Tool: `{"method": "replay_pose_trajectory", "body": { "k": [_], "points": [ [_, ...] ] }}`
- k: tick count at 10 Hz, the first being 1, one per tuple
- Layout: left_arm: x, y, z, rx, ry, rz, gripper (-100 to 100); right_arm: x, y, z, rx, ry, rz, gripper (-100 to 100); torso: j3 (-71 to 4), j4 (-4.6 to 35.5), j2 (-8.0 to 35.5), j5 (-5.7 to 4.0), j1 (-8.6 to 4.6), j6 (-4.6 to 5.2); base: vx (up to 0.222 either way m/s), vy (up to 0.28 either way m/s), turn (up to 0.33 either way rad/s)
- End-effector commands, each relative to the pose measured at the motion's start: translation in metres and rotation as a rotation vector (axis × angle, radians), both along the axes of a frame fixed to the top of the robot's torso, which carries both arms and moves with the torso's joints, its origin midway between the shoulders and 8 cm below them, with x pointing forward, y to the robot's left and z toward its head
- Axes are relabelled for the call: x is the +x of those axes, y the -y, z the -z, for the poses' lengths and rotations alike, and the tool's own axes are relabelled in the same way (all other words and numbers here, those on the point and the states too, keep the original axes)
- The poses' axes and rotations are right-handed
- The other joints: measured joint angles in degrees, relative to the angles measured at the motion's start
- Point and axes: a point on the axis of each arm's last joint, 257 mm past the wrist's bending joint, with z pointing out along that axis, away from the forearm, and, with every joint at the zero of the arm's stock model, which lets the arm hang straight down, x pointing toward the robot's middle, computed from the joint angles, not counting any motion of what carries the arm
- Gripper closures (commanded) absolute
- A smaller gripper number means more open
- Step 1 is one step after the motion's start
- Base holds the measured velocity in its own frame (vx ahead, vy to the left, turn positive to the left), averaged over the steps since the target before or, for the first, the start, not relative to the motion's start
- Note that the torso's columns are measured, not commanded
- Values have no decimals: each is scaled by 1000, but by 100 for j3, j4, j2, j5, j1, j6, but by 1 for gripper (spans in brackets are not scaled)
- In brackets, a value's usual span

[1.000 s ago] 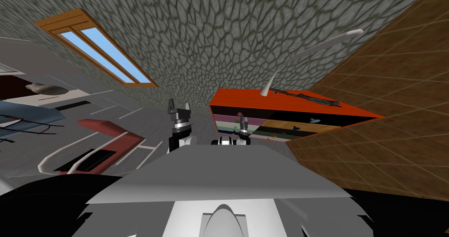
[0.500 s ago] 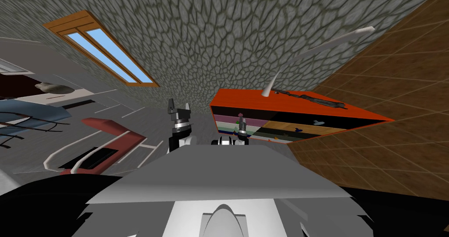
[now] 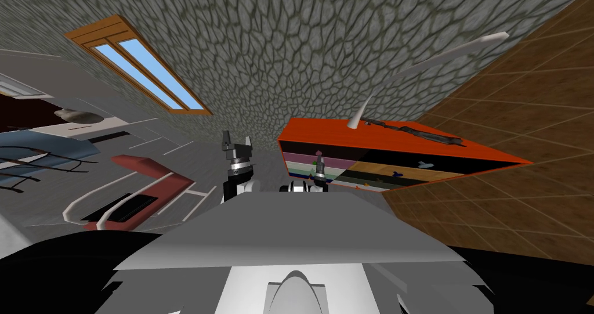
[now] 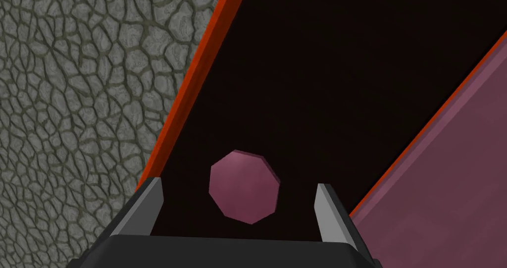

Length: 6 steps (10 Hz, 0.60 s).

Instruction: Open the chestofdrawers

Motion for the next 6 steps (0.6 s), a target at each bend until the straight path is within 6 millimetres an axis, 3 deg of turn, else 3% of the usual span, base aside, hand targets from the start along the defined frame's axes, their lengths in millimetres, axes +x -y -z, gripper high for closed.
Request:
{"method": "replay_pose_trajectory", "body": {
  "k": [1, 6],
  "points": [
    [0, 0, 0, 0, 0, 0, 0, -1, -4, 10, 76, -2, -20, -100, 1, 0, 2, 0, 0, 1, 16, -1, 31],
    [0, 0, 0, 0, 0, 0, 0, -2, -11, 24, 198, -3, -49, -100, 2, 1, 4, 0, 0, 0, 16, -3, 22]
  ]
}}
